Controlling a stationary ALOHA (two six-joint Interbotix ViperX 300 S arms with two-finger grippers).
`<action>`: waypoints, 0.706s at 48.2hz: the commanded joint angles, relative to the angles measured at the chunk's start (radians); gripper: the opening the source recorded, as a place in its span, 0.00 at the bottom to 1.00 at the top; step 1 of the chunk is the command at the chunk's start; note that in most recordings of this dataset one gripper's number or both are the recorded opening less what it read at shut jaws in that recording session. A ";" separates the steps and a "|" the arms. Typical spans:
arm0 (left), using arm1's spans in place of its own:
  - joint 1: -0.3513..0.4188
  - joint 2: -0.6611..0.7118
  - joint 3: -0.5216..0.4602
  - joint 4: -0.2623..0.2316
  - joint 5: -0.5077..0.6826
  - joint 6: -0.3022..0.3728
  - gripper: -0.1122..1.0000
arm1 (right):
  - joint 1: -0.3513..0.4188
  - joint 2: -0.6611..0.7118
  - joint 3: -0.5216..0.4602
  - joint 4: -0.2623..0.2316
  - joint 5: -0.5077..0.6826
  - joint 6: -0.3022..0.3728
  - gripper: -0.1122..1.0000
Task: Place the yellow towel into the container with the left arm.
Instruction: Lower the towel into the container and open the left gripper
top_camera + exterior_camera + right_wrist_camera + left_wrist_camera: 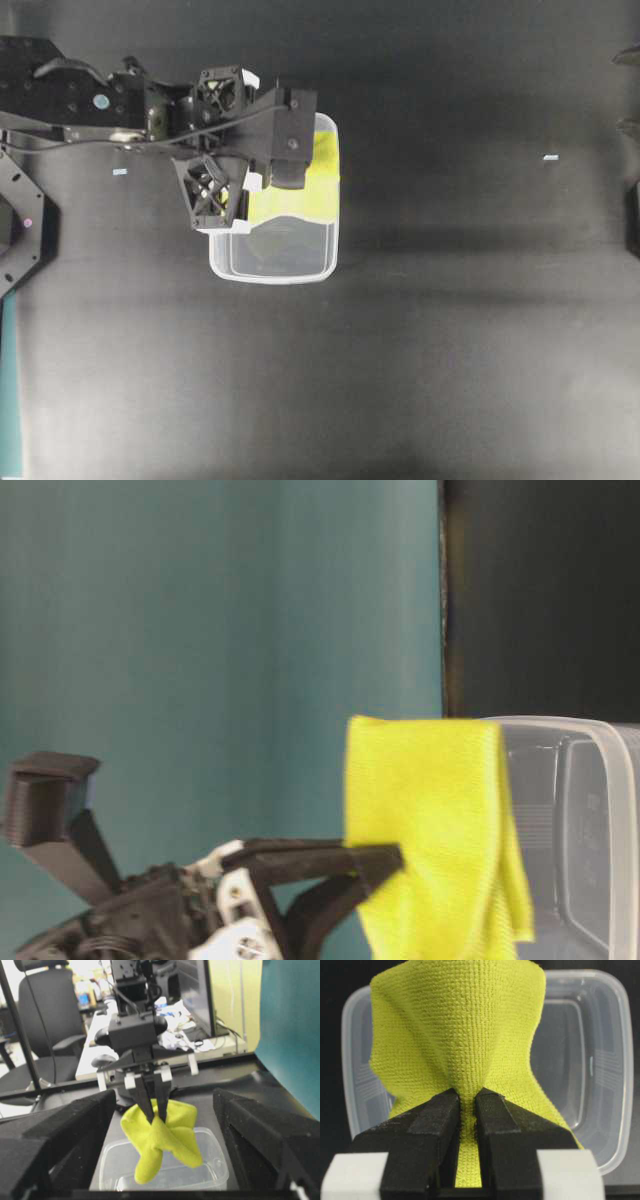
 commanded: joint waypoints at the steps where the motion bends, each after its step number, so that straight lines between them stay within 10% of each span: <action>1: 0.002 0.005 0.005 0.002 -0.014 -0.009 0.19 | -0.002 0.005 -0.014 0.005 -0.006 0.002 0.79; 15: 0.000 0.041 -0.005 0.002 -0.026 0.000 0.88 | -0.002 0.005 -0.014 0.005 -0.003 0.002 0.79; 34: -0.011 -0.057 -0.018 0.003 -0.028 -0.072 0.92 | -0.002 0.003 -0.014 0.005 -0.002 0.002 0.79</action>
